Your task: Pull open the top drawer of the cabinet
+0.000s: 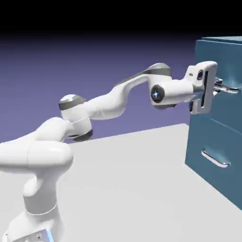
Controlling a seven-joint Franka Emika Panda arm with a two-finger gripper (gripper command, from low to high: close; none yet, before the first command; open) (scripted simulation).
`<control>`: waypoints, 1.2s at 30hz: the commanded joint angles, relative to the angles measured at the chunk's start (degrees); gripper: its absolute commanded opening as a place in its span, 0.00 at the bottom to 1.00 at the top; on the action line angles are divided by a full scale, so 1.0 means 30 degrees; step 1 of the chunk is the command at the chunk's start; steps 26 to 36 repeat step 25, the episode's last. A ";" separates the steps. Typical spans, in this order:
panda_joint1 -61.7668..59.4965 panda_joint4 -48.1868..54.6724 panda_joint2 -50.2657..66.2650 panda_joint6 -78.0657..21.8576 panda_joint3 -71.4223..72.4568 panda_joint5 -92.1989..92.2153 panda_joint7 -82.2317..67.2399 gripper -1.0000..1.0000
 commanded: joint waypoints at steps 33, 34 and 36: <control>1.1661 -1.5267 0.2609 -0.3688 -0.4040 -0.5226 -0.0817 1.00; 1.1661 -1.5267 0.2609 -0.3688 -0.4040 -0.5226 -0.0817 1.00; 1.1661 -1.5267 0.2609 -0.3688 -0.4040 -0.5226 -0.0817 1.00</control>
